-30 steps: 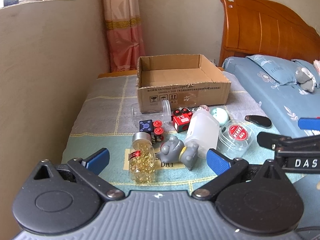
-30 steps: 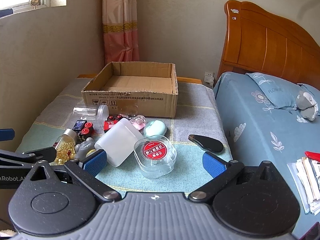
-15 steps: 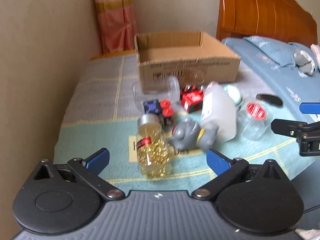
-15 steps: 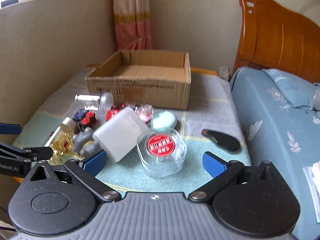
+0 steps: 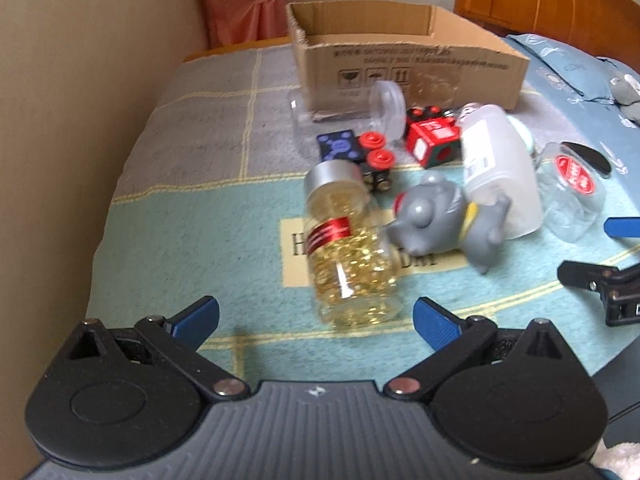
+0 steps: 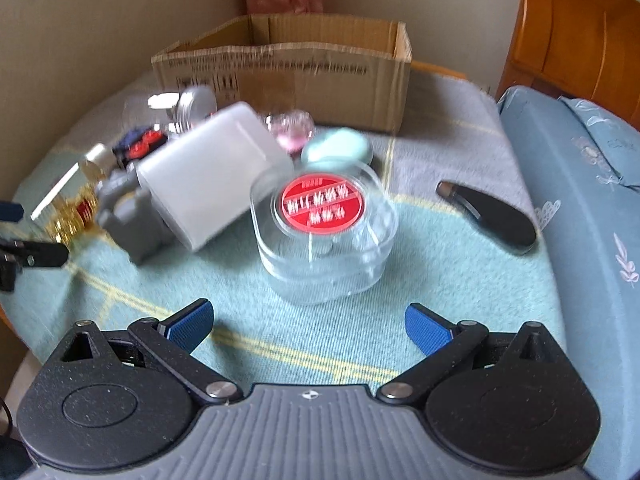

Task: Organize rigid objects
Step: 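Grasp the capsule bottle with the left tool while the right tool grasps the clear red-label container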

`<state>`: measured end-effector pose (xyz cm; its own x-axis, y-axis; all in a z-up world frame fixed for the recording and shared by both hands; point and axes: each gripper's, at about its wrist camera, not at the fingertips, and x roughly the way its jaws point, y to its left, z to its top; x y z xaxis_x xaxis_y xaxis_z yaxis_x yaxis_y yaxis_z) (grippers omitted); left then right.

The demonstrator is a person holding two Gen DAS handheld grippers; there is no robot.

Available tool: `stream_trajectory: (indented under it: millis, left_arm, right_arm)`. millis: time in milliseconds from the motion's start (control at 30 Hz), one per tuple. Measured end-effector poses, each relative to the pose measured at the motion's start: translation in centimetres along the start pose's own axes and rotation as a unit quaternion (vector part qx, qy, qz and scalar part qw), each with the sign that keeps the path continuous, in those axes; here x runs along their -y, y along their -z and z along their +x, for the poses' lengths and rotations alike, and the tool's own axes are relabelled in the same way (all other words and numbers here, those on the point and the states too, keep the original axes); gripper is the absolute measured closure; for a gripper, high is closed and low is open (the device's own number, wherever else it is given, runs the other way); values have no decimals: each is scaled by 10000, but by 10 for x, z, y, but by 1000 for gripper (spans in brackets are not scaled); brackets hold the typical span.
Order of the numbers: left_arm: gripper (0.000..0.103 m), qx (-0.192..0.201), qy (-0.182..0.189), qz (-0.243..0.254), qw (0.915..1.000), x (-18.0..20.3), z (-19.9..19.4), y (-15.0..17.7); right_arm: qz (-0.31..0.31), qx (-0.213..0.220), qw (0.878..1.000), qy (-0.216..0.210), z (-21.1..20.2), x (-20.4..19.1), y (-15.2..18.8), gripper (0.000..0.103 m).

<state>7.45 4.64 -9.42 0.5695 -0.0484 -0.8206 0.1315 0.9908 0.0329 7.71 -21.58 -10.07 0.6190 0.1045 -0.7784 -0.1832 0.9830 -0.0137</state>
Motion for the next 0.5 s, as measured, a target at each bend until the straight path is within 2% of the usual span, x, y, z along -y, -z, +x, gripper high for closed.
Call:
stream_trajectory:
  millis: [300,500]
  left_arm:
    - [1,-152,-141,-251,9995,-22,6,3]
    - [1,-137,-352,-448,9983,-44,11,2]
  right_arm:
    - [-278,360,9989,-140,-4,0,10,0]
    - [-302,379,9987,-148,-3,-1,8,0]
